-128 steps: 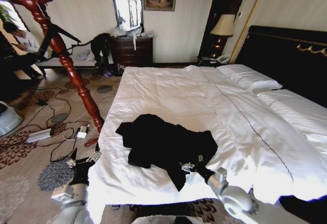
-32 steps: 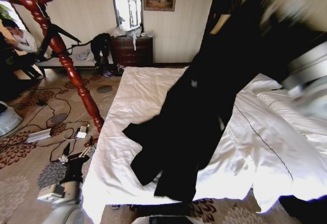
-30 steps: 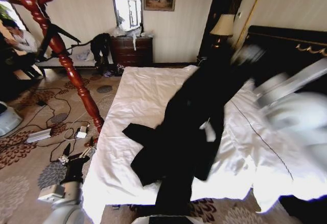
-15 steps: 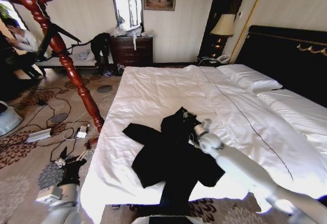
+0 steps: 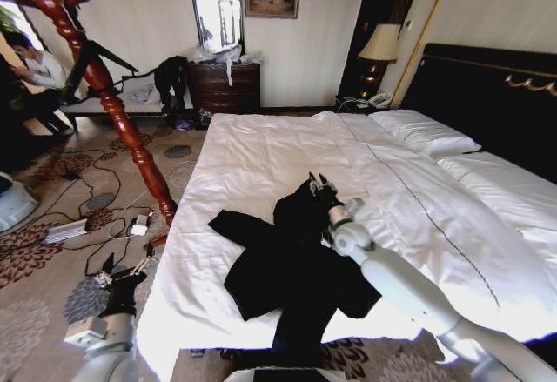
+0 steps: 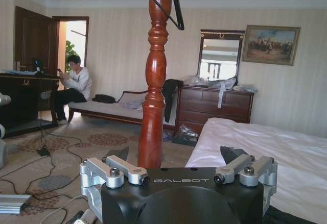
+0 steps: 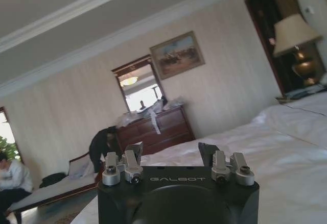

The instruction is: Pick up the clothes from the bed and hang them on the clothes hanger.

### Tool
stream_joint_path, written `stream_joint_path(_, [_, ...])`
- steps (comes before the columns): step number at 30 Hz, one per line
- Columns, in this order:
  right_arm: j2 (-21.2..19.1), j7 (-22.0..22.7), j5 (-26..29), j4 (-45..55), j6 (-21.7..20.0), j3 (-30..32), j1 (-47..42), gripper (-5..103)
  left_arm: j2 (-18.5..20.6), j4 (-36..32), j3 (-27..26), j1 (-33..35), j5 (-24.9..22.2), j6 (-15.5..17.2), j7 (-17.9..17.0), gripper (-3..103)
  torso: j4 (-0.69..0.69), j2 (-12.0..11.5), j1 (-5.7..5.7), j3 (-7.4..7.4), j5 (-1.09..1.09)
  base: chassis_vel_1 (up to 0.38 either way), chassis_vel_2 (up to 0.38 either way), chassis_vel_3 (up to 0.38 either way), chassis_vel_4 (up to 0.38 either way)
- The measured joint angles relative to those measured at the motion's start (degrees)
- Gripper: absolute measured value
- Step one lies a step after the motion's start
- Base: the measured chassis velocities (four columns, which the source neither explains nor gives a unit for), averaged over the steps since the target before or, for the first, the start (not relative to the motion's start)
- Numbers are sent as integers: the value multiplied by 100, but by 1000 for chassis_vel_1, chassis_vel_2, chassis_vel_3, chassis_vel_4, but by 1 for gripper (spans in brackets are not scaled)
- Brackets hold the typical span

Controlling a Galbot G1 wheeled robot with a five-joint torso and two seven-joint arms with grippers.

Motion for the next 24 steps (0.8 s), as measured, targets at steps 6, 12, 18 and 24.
stream_joint_path(6, [-130,427,814,-163,-709,538,-328,82,20,-52,-25,39,6,-5,0,100,-1,0,0,0,3,0,0,0,0])
stream_joint_path(12, [-117,1019,2102,-235,-1766,1006,-367,99,31,-83,-46,75,1,-8,0,100,-2,0,0,0,0,0,0,0,0])
stream_joint_path(18, [28,1505,2795,-396,-2123,1268,-294,100,25,-75,-41,72,4,-19,0,100,0,0,0,0,1,0,0,0,0])
stream_joint_path(24, [65,1206,2684,-586,-2158,1110,-318,100,5,-33,-27,54,29,-28,-1,100,-2,0,0,0,0,0,0,0,0])
